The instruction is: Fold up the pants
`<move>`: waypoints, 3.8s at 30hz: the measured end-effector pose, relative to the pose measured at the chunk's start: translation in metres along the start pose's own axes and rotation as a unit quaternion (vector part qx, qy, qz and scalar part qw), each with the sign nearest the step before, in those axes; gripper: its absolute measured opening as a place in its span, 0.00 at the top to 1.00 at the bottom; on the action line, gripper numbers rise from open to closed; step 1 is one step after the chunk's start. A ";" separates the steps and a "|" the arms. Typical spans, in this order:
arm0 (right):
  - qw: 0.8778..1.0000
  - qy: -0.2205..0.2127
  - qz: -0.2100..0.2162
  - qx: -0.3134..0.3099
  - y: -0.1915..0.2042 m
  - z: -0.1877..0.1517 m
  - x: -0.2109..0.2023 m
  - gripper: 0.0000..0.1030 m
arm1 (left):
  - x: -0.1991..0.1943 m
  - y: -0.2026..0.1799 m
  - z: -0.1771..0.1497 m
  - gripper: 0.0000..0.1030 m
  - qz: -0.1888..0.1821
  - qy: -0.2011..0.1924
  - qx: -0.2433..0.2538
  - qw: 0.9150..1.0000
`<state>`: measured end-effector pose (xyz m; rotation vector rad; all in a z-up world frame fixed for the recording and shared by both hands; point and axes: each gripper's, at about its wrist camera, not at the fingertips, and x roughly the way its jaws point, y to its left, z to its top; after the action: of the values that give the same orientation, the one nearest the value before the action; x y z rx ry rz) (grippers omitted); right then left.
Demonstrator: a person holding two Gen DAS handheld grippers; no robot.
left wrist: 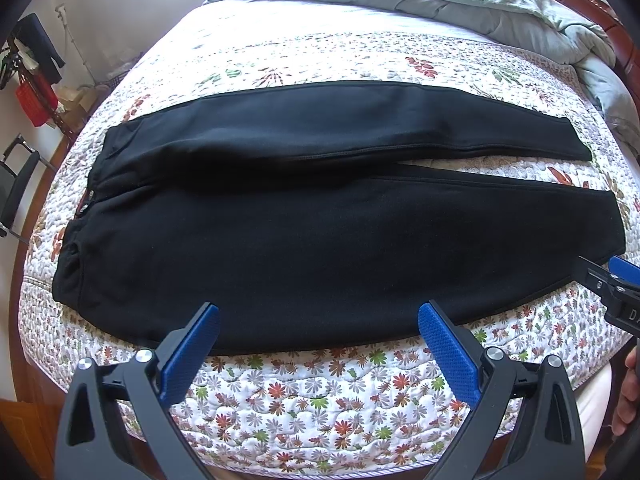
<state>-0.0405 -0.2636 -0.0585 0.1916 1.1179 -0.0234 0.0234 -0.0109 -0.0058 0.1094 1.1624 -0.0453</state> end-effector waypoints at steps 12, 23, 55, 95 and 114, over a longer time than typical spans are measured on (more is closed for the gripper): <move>1.000 -0.003 0.002 0.001 0.000 0.001 0.002 0.03 | 0.000 -0.002 0.001 0.04 0.002 0.000 -0.001 1.000; 1.000 -0.005 0.005 0.001 0.001 0.001 0.003 0.03 | 0.000 -0.001 0.001 0.04 0.002 0.000 -0.001 1.000; 0.997 0.078 0.025 -0.014 -0.231 0.254 0.142 0.03 | 0.105 -0.128 0.225 0.04 -0.152 0.003 0.125 0.980; 0.976 -0.100 0.173 -0.085 -0.250 0.238 0.055 0.87 | 0.077 -0.186 0.222 0.95 -0.225 -0.069 0.300 0.924; 0.991 -0.032 0.130 0.003 -0.254 0.049 0.058 0.57 | 0.079 -0.207 0.018 0.94 -0.082 -0.097 0.300 0.945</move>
<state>-0.0004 -0.5167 -0.1258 0.3388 1.0214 0.1974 0.0520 -0.2170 -0.0839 0.5355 0.9260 -0.5493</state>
